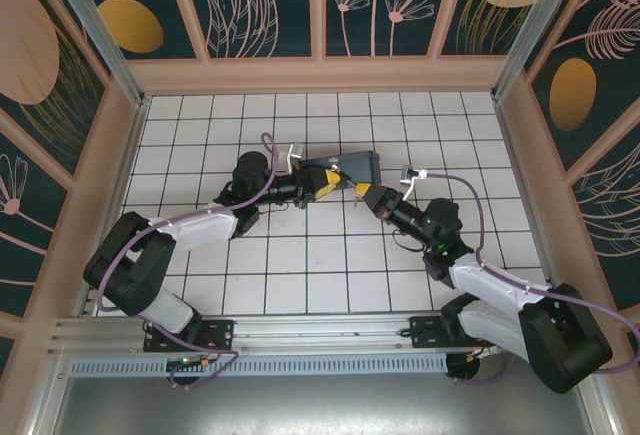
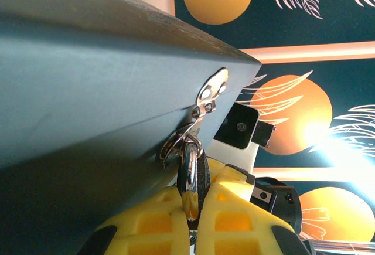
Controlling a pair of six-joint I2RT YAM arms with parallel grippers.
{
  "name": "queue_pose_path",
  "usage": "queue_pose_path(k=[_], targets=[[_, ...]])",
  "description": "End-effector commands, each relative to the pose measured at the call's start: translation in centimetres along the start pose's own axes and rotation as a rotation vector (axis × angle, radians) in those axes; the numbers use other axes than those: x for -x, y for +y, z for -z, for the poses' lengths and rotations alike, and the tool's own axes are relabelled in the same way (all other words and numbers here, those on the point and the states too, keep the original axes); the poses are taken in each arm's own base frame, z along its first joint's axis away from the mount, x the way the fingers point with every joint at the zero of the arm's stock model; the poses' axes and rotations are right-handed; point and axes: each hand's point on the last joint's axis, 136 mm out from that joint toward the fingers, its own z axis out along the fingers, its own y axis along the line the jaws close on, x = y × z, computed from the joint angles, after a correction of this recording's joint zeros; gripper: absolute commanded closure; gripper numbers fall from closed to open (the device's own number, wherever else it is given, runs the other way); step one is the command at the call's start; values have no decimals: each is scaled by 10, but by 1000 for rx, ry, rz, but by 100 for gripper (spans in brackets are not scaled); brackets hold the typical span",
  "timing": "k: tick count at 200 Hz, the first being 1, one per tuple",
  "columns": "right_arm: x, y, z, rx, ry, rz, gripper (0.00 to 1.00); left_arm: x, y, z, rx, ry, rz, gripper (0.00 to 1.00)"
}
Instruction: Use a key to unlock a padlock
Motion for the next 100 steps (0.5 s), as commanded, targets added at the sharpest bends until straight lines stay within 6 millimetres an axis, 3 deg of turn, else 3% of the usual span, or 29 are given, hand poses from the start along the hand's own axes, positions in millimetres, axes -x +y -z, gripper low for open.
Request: queue_pose_path(k=[1,33,100], targets=[[7,11,2,31,-25,40,100,8,-44,3,-106,-25,-108,98],[6,8,8,22,-39,30,100,11,-37,1,-92,-29,-86,98],[1,0,5,8,-17,33,100,13,-44,-1,-106,-24,-97,99]])
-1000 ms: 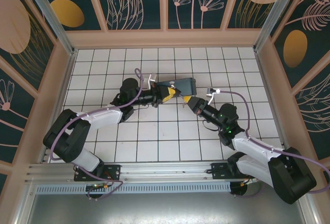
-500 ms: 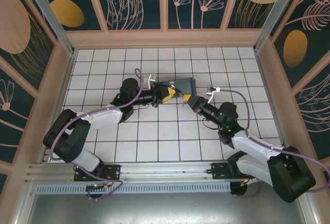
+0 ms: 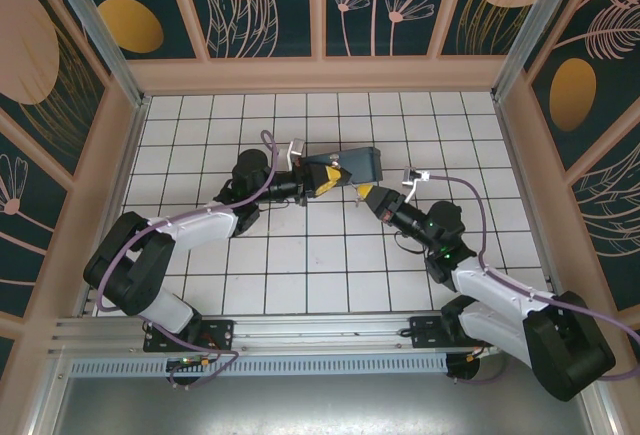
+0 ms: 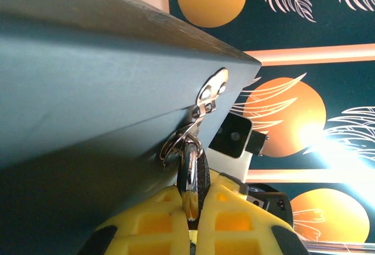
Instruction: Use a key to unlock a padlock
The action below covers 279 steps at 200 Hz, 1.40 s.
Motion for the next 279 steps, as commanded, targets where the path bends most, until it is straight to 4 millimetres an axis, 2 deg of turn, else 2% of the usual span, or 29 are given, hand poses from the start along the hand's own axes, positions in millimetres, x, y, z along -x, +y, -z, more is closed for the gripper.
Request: queue_pose_path(k=[1,63,111,178,234,279], targets=[[2,-2,-1,6,-12,27,100,9,-35,0,-91,-17,-96,98],[8,9,-5,35,-17,59,100,9,-29,-1,-85,-14,-89,99],[8,9,-9,38,-6,57,100,8,-29,1,-85,-19,-93,99],[14,13,-3,34,-31,65,100,5,-24,3,-77,-19,-91,99],[14,13,-7,33,-24,64,100,5,-32,4,-102,-21,-103,99],[15,13,-12,41,-19,67,100,3,-30,5,-103,-17,-97,99]])
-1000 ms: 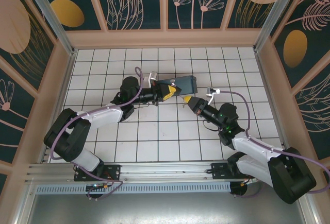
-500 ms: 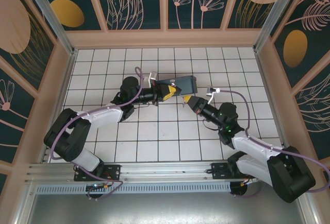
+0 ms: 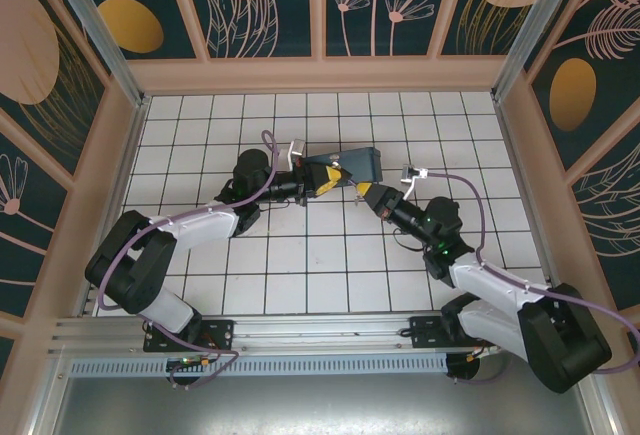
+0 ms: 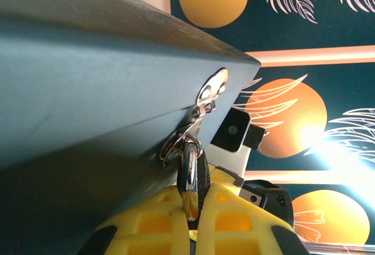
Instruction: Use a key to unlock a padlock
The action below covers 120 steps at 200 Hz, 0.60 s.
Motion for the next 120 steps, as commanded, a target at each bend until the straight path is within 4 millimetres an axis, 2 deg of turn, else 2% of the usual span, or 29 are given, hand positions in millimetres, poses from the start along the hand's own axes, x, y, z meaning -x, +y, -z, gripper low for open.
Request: queue_pose_path(k=[1,120], targets=[[12,22,-5,68,-22,55,100,3,-33,7,-107,-18,-105,100],[18,33,-7,93,-34,70,100,1,-34,8,-103,-11,-117,100]])
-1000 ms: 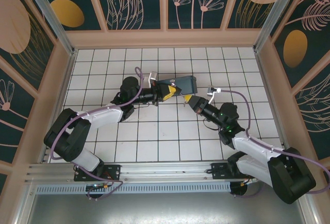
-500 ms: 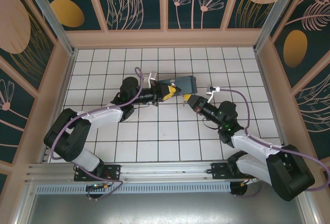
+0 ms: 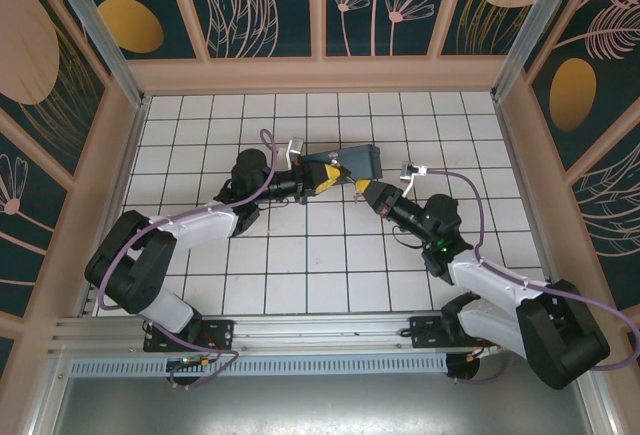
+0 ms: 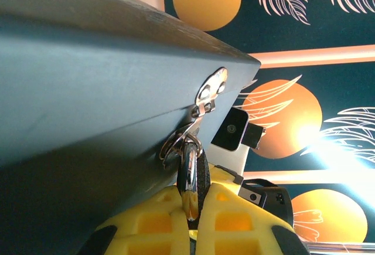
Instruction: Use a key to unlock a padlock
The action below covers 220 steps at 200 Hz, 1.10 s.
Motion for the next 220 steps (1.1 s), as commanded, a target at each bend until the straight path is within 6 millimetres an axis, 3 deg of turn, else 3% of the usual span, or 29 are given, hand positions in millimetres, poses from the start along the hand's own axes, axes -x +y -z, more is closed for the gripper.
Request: queue_pose_path(k=[1,123,220], targets=[[14,28,-3,80,-29,64,100,-1,-30,6,-85,-4,-102,100],[6,12,-7,34,-22,26,100,0,-38,8,-121,-19,-103,100],[4,15,1,36,-34,28,100,4,-40,8,-118,-38,-100,100]])
